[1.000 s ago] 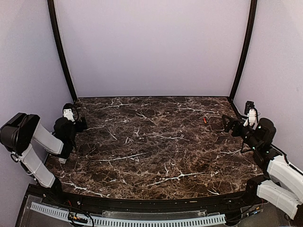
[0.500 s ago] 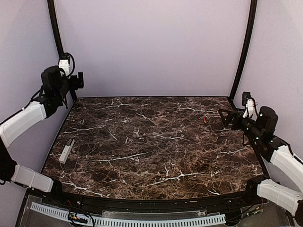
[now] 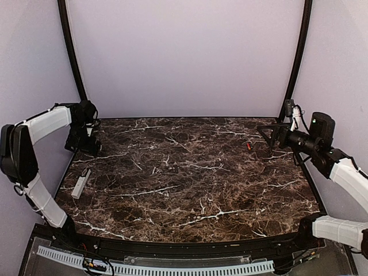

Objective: Load the batteries into the remote control
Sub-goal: Pick up the remote control from the center of the board.

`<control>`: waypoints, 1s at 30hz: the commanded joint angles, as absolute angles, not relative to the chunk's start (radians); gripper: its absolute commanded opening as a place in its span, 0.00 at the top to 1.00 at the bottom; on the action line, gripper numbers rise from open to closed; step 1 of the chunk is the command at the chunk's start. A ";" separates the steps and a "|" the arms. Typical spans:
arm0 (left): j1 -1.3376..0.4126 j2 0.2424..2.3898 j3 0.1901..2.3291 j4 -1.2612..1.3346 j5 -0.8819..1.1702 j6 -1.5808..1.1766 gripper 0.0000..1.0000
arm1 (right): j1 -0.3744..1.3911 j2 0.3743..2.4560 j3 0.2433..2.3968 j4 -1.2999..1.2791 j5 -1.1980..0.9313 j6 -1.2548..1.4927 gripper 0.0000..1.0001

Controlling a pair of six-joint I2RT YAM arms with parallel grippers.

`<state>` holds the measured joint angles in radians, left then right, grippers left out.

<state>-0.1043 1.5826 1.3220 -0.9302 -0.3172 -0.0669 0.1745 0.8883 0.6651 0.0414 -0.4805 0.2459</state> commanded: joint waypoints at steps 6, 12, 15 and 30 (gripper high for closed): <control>0.030 1.825 1.376 -1.099 -0.197 -0.109 0.01 | 0.175 0.859 0.706 -0.022 -0.534 0.191 0.01; 0.073 1.905 1.375 -1.099 -0.150 -0.095 0.01 | 0.175 0.907 0.731 -0.016 -0.544 0.162 0.01; 0.082 1.957 1.380 -1.106 -0.132 -0.093 0.02 | 0.175 0.949 0.757 -0.014 -0.558 0.151 0.01; 0.084 2.036 1.371 -1.108 -0.056 -0.086 0.93 | 0.176 0.953 0.801 -0.040 -0.541 0.120 0.01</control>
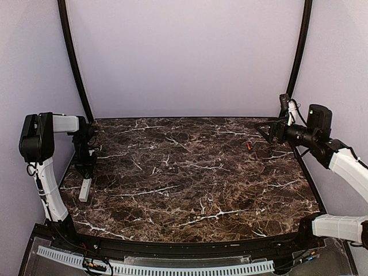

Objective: Load the batteries into the remote control
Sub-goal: Pick up the remote control from the center of the board.

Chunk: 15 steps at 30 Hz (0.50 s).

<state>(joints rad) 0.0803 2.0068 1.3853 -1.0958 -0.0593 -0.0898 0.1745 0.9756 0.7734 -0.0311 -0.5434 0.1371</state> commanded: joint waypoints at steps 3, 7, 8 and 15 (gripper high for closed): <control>0.082 2.034 1.377 -1.099 -0.045 -0.087 1.00 | 0.176 0.943 0.806 -0.047 -0.535 0.122 0.01; 0.059 2.001 1.406 -1.072 0.029 -0.087 1.00 | 0.176 0.943 0.826 -0.059 -0.546 0.136 0.01; 0.052 1.990 1.426 -1.063 0.061 -0.087 1.00 | 0.176 0.945 0.832 -0.061 -0.549 0.142 0.01; -0.125 1.785 1.612 -0.972 0.169 -0.096 1.00 | 0.219 0.943 0.900 -0.076 -0.576 0.196 0.01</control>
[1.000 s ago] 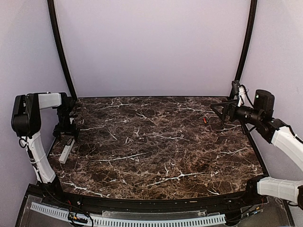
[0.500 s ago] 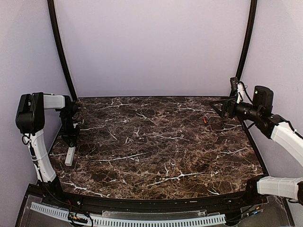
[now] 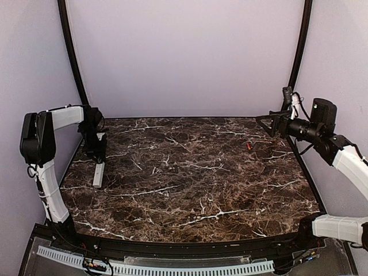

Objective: Load the batteries into the remote control
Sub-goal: Pick up the remote control from the center of the board, then pass from the left arm to the right

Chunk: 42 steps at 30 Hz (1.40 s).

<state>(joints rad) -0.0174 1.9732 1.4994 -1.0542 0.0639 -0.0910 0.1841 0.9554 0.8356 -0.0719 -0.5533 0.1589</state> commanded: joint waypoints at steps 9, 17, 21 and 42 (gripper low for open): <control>-0.395 1.398 1.499 -0.367 0.614 -0.203 1.00 | 0.533 1.044 1.048 -0.028 -0.526 0.222 0.03; -0.554 1.257 1.358 -0.019 0.766 -0.284 1.00 | 0.835 1.347 1.287 0.024 -0.638 0.154 0.03; -0.583 1.233 1.287 0.131 0.826 -0.347 1.00 | 0.905 1.471 1.398 0.065 -0.724 0.150 0.03; -0.642 1.208 1.181 0.361 0.864 -0.420 0.98 | 0.940 1.593 1.467 0.005 -0.797 0.160 1.00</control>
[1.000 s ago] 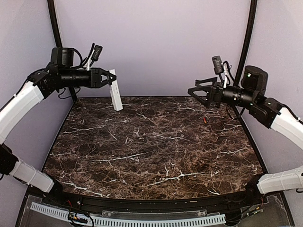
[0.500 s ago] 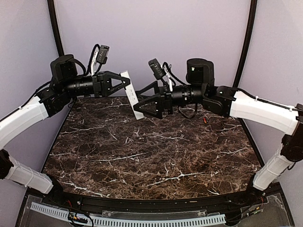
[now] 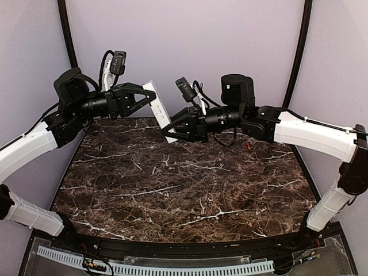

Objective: Load the batteries into the remote control
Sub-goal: Pass from the left arm to the right, then pass from the right arm to the left

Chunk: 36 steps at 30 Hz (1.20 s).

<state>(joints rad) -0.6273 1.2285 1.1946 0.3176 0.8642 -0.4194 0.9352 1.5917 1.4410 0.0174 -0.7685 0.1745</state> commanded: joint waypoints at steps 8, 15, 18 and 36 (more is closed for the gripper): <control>-0.651 1.118 1.008 0.346 0.694 -0.346 0.23 | 0.942 1.541 1.621 -0.362 -0.580 0.010 1.00; -0.720 1.151 1.015 0.399 0.654 -0.335 0.23 | 0.950 1.551 1.744 -0.559 -0.510 -0.074 1.00; -0.753 1.183 1.040 0.422 0.643 -0.346 0.21 | 0.956 1.544 1.761 -0.577 -0.517 -0.093 1.00; -0.774 1.245 1.100 0.483 0.662 -0.431 0.67 | 0.970 1.516 1.735 -0.577 -0.548 -0.130 1.00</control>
<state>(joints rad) -0.7765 1.2457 1.0737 0.4698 0.6697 -0.4175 0.9604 1.5547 1.7424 -0.6041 -0.5377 -0.1200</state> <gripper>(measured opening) 0.340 0.271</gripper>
